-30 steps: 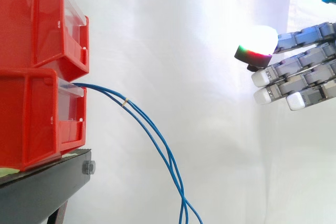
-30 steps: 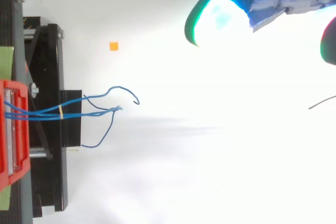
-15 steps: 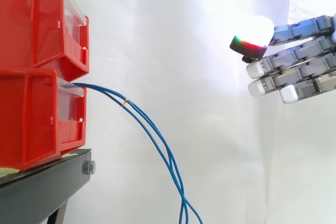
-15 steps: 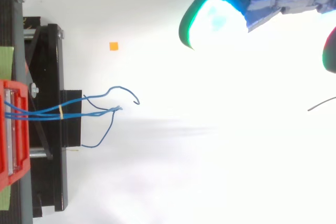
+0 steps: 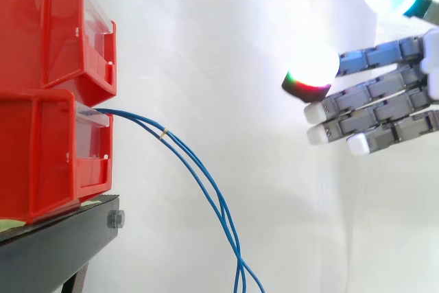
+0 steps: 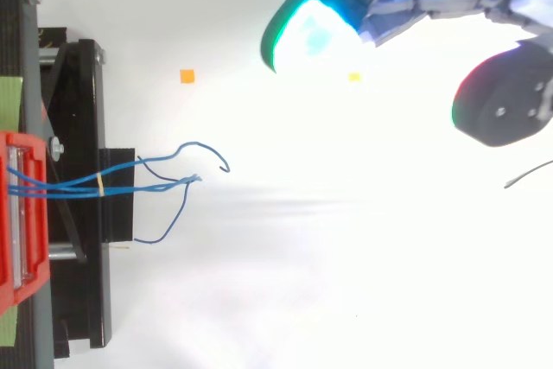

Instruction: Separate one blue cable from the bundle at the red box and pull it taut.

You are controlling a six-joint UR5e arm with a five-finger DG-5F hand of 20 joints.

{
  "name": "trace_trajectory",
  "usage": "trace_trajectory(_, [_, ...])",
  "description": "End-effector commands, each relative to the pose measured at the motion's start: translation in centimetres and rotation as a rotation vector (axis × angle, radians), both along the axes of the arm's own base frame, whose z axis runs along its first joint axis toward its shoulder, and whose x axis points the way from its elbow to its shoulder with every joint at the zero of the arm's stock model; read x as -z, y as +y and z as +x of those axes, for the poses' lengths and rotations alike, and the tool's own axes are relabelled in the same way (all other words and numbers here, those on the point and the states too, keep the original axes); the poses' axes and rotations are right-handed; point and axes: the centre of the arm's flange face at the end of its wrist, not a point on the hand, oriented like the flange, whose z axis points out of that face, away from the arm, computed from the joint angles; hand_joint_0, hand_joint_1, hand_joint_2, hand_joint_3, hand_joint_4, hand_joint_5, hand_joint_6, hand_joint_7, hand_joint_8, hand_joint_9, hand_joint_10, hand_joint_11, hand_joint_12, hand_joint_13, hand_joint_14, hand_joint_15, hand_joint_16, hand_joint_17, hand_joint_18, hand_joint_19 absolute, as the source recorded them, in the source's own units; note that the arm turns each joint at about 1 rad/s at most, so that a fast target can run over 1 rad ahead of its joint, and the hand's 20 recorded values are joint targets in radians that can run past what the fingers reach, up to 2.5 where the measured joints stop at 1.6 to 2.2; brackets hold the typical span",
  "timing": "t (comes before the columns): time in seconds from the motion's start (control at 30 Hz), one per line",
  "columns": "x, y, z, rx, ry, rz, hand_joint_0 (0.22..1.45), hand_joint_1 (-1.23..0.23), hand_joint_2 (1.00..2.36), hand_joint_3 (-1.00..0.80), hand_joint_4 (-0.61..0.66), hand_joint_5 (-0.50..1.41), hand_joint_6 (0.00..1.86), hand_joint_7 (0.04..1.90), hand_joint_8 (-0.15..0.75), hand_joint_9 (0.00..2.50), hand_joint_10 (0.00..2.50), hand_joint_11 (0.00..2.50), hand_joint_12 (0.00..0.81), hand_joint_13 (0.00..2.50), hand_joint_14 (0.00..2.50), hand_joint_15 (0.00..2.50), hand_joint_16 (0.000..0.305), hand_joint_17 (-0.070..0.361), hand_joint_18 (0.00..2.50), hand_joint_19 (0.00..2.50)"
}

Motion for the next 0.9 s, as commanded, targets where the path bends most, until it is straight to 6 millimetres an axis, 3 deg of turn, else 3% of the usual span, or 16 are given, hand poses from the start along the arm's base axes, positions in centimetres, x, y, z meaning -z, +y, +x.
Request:
trace_trajectory(0.0, [1.2, 0.2, 0.8, 0.004, -0.009, -0.006, 0.53, -0.54, 1.0, -0.5, 0.18, -0.24, 0.5, 0.78, 0.282, 0.36, 0.01, 0.33, 0.357, 0.32, 0.01, 0.19, 0.052, 0.117, 0.33, 0.52])
trace_trajectory(0.43, [1.4, 0.8, 1.4, 0.064, -0.024, -0.083, 0.54, -0.54, 1.0, -0.49, 0.19, -0.23, 0.5, 0.79, 0.292, 0.41, 0.01, 0.36, 0.355, 0.34, 0.01, 0.2, 0.05, 0.112, 0.34, 0.51])
trace_trajectory(0.7, [5.2, 1.6, 3.6, 0.064, -0.029, -0.089, 0.54, -0.54, 1.0, -0.5, 0.19, -0.23, 0.5, 0.79, 0.292, 0.42, 0.01, 0.36, 0.355, 0.35, 0.01, 0.2, 0.049, 0.111, 0.35, 0.51])
trace_trajectory(0.87, [5.6, 1.7, 4.8, 0.068, -0.041, -0.09, 0.54, -0.54, 1.0, -0.49, 0.2, -0.23, 0.5, 0.79, 0.293, 0.42, 0.01, 0.37, 0.356, 0.35, 0.01, 0.2, 0.049, 0.11, 0.35, 0.51])
